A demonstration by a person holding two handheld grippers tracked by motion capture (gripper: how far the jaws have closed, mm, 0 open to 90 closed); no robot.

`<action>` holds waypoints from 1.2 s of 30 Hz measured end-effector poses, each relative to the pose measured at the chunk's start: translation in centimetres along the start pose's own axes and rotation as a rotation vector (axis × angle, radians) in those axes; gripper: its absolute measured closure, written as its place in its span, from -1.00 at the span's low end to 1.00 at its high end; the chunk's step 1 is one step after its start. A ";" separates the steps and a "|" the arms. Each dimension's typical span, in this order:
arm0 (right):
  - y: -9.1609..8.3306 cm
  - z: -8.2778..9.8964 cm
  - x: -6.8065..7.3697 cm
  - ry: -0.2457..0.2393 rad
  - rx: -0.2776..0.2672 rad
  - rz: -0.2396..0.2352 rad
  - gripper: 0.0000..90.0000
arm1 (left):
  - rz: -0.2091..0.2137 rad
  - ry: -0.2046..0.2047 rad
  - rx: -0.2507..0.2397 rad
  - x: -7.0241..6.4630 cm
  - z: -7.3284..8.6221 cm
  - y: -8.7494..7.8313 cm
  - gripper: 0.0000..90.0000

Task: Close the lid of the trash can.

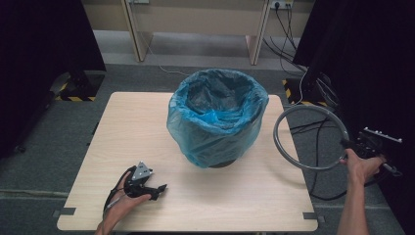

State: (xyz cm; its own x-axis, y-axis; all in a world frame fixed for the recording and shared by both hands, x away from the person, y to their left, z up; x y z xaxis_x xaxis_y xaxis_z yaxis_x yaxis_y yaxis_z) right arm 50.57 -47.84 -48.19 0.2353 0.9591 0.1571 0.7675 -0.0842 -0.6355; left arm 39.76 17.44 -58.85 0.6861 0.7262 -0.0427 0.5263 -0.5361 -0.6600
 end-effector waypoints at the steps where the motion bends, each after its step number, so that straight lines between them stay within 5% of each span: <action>1: -0.4 -0.5 0.0 0.004 -0.008 -0.006 0.71 | 0.000 -0.001 0.000 0.0 0.0 0.0 -0.65; 16: -7.4 -8.8 3.3 -0.025 -0.141 -0.131 0.71 | -0.006 -0.004 0.000 0.0 0.1 -0.1 -0.64; 25: -10.9 -13.5 8.4 -0.072 -0.200 -0.231 0.71 | -0.008 -0.006 -0.001 0.0 0.1 -0.1 -0.64; 36: -11.1 -15.0 17.4 -0.150 -0.191 -0.334 0.71 | -0.008 -0.007 -0.001 0.0 0.1 -0.1 -0.64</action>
State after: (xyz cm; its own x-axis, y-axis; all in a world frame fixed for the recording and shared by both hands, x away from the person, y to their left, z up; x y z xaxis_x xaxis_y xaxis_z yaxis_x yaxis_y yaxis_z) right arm 55.09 -34.27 -27.08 -0.1241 0.9697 0.2105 0.8870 0.2035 -0.4144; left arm 39.63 17.54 -58.85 0.6788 0.7331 -0.0427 0.5319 -0.5309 -0.6597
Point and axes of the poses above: each handheld gripper's, and its own axes: y roughly forward along the jaws, z roughly out of its underside, x roughly to its left, the point moved 10 cm from there along y, roughly forward along the jaws, and after that the axes turned 2 degrees about z, right-handed, at the moved point
